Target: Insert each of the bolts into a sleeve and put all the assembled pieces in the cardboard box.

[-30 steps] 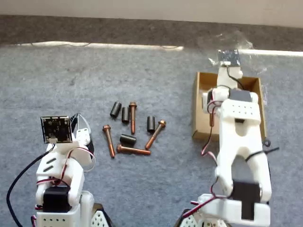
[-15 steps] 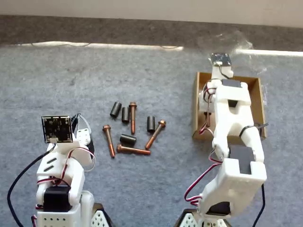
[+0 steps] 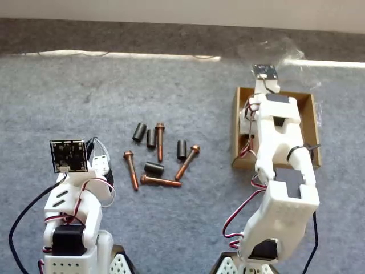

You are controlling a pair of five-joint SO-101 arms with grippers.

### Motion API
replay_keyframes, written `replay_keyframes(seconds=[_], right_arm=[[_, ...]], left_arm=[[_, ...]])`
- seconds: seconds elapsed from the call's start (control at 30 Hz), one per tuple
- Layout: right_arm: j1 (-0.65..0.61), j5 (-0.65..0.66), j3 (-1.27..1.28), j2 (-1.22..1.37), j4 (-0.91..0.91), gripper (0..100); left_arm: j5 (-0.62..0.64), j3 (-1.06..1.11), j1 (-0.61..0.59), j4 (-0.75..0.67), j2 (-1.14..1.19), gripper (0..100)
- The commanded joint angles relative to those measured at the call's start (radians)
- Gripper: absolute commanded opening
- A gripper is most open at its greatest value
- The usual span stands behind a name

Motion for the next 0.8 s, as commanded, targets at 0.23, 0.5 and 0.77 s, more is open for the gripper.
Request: replay_keyframes(seconds=[0.23,0.5,0.77], right_arm=[[0.002,0.005,-0.062,-0.027,-0.002,14.3],[0.004,0.003,-0.128,-0.183,0.105,14.2],[-0.125,0.009,-0.134,-0.493,0.255,14.2]], left_arm=[[-0.006,-0.005,-0.002,-0.002,-0.012,1],[-0.006,-0.005,-0.002,-0.002,-0.012,1],[-0.006,-0.051,-0.002,0.021,-0.012,1]])
